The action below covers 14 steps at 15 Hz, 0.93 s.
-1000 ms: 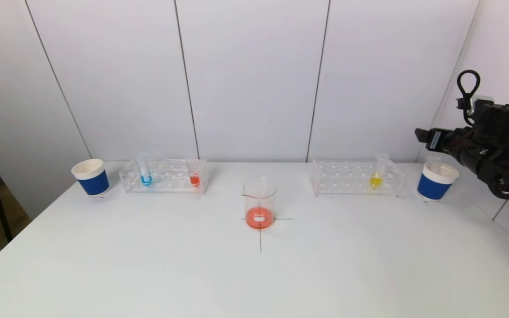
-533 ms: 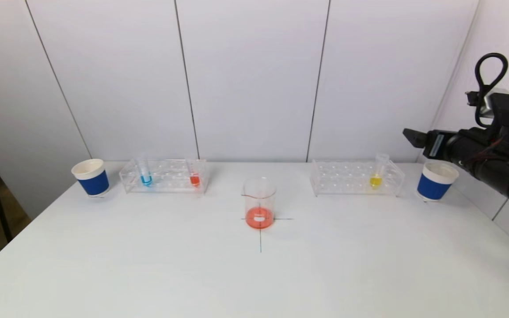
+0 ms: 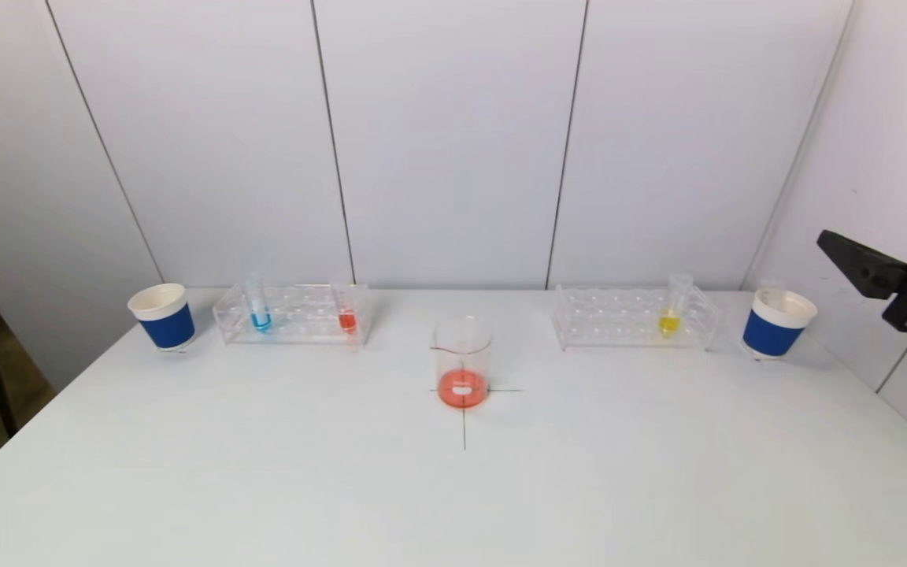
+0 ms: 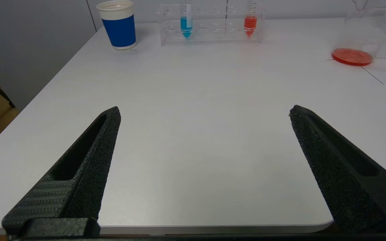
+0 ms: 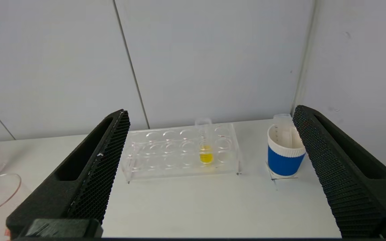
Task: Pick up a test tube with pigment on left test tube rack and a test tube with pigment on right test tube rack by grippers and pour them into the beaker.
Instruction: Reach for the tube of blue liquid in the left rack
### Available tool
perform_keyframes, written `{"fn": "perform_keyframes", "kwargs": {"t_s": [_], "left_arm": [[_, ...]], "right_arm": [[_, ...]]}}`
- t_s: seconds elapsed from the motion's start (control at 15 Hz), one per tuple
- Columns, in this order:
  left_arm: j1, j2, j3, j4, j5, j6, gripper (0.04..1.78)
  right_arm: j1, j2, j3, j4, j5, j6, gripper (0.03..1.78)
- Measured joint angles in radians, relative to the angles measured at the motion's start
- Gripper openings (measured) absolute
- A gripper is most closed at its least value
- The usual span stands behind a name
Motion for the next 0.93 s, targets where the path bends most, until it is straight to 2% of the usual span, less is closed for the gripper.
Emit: {"fn": "perform_keyframes", "kwargs": {"t_s": [0.27, 0.4, 0.53, 0.93], "left_arm": [[0.0, 0.0, 0.0, 0.0, 0.0, 0.0, 1.76], [0.0, 0.0, 0.0, 0.0, 0.0, 0.0, 1.76], [0.0, 0.0, 0.0, 0.0, -0.001, 0.0, 1.76], [0.0, 0.0, 0.0, 0.0, 0.0, 0.001, 1.76]], "right_arm": [[-0.01, -0.204, 0.139, 0.023, -0.01, -0.006, 1.77], [-0.011, -0.307, 0.187, 0.085, -0.011, -0.008, 1.77], [-0.013, -0.419, 0.221, 0.187, -0.008, -0.01, 1.77], [-0.015, -0.824, 0.275, 0.608, 0.002, -0.021, 1.77]]}}
